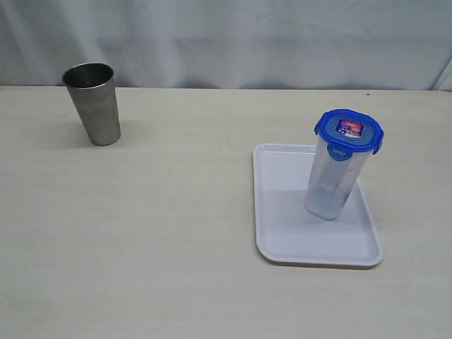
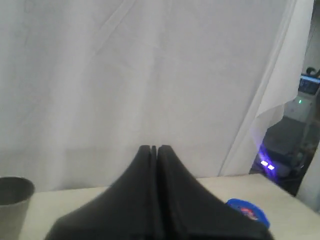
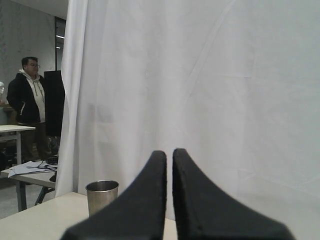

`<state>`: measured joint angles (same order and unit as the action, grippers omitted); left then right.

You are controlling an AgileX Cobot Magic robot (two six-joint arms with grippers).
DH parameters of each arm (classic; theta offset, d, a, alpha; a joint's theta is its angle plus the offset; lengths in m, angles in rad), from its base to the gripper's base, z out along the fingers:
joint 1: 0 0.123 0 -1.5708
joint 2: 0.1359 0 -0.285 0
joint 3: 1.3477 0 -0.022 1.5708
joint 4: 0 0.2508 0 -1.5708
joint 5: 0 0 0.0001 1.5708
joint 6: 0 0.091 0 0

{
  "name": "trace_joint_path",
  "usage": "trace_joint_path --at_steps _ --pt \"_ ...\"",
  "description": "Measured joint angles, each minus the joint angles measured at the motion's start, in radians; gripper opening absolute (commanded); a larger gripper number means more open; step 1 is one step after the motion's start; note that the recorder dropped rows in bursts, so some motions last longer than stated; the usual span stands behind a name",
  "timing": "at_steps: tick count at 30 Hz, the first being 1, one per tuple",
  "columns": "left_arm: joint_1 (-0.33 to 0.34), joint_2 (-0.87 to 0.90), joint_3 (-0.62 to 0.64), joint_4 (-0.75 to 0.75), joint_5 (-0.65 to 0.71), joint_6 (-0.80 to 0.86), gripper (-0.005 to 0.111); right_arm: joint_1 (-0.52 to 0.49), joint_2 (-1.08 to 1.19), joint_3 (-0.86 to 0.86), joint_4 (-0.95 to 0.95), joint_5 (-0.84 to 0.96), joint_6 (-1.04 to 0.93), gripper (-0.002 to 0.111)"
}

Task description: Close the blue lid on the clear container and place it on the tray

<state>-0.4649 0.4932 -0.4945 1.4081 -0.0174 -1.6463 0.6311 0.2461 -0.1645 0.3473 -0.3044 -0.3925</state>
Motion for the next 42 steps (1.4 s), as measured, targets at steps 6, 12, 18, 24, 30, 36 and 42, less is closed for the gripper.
trace_joint_path --at_steps 6,12,18,24,30,36,42 --pt "0.0 -0.016 0.037 -0.561 0.011 0.0 0.0 0.0 0.0 0.0 0.0 0.0 0.0 0.005" --pt "0.0 -0.053 0.082 -0.978 0.025 -0.001 0.0 0.0 0.0 0.0 0.0 0.0 0.0 0.005" --pt "0.0 -0.123 0.131 -1.05 0.035 -0.001 0.0 0.0 0.0 0.0 0.002 0.0 0.0 0.005" --pt "0.061 -0.212 0.192 -1.142 0.035 0.255 0.0 0.0 0.0 0.0 0.002 0.0 0.0 0.005" --pt "0.19 -0.293 0.243 -1.346 0.039 0.704 0.0 0.0 0.0 0.0 0.002 0.0 0.0 0.005" --pt "0.24 -0.361 0.284 -1.495 0.039 1.01 0.0 0.0 0.0 0.0 0.002 0.0 0.0 0.005" --pt "0.242 -0.419 0.332 -1.593 0.041 1.3 0.0 0.0 0.0 0.0 0.002 0.0 0.0 0.005"
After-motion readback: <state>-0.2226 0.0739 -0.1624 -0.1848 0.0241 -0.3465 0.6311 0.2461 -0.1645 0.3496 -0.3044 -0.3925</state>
